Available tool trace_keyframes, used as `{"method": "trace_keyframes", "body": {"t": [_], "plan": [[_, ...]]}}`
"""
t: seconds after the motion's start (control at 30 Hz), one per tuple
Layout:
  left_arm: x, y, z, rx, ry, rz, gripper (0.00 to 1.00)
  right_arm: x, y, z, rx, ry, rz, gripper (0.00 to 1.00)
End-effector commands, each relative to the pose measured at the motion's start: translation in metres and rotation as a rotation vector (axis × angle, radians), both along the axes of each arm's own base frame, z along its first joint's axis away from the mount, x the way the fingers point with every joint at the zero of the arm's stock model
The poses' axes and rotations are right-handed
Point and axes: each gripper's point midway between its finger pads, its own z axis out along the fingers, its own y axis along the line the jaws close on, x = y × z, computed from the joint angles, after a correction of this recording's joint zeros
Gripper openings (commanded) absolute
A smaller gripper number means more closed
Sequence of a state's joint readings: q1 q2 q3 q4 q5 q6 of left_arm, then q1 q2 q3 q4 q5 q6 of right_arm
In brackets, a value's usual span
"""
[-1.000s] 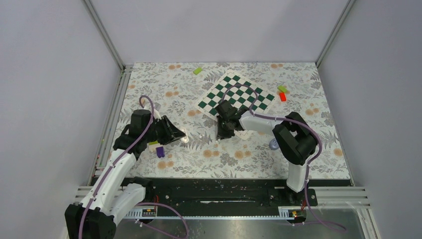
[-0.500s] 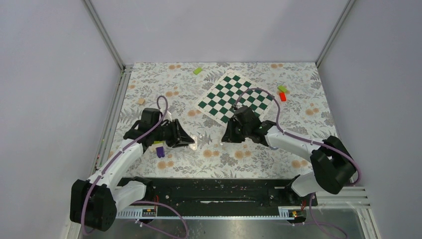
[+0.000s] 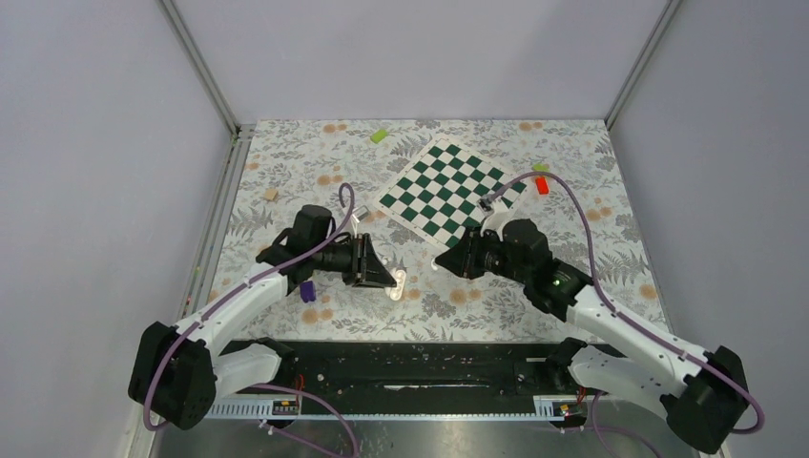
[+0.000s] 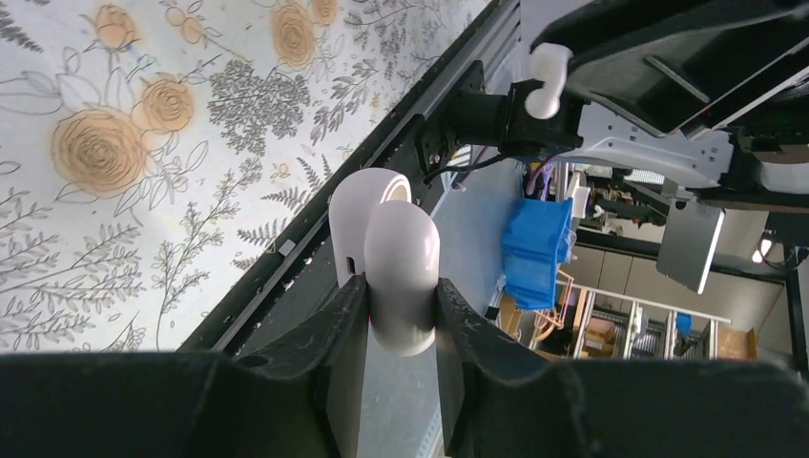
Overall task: Insert the wireless bluetooth earbuds into the charging case
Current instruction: Place the left earbud at the corner of the board.
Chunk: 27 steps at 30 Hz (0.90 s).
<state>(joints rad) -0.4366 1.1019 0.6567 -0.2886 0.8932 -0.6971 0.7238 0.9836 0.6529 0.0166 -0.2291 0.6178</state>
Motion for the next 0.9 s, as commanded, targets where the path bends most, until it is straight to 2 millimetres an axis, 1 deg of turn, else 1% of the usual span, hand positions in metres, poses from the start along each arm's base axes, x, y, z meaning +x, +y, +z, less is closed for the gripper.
{"method": "trace_keyframes", "body": {"t": [0.0,0.13,0.27,0.4,0.53,0.7,0.8,0.87], "plan": [[0.007,-0.017,0.038,-0.114,-0.144,-0.078,0.15,-0.004,-0.006,0.021,0.034,-0.126,0.027,0.07],[0.003,-0.023,0.052,-0.162,-0.211,-0.125,0.15,-0.016,-0.001,0.034,0.100,-0.158,0.080,0.06],[-0.005,-0.024,0.060,-0.192,-0.278,-0.186,0.15,-0.022,0.002,0.043,0.141,-0.183,0.109,0.06],[-0.014,-0.022,0.065,-0.209,-0.353,-0.238,0.14,-0.027,0.002,0.051,0.160,-0.209,0.134,0.06],[-0.017,-0.017,0.064,-0.159,-0.406,-0.258,0.14,-0.032,-0.001,0.060,0.175,-0.235,0.145,0.06],[-0.007,-0.017,0.060,-0.101,-0.400,-0.218,0.13,-0.033,-0.002,0.066,0.179,-0.225,0.137,0.04],[0.012,-0.018,0.056,-0.052,-0.358,-0.105,0.13,-0.018,-0.009,0.063,0.163,-0.151,0.003,0.02],[0.021,-0.020,0.052,-0.048,-0.299,-0.033,0.13,-0.008,-0.013,0.063,0.178,-0.118,-0.082,0.00]]}}
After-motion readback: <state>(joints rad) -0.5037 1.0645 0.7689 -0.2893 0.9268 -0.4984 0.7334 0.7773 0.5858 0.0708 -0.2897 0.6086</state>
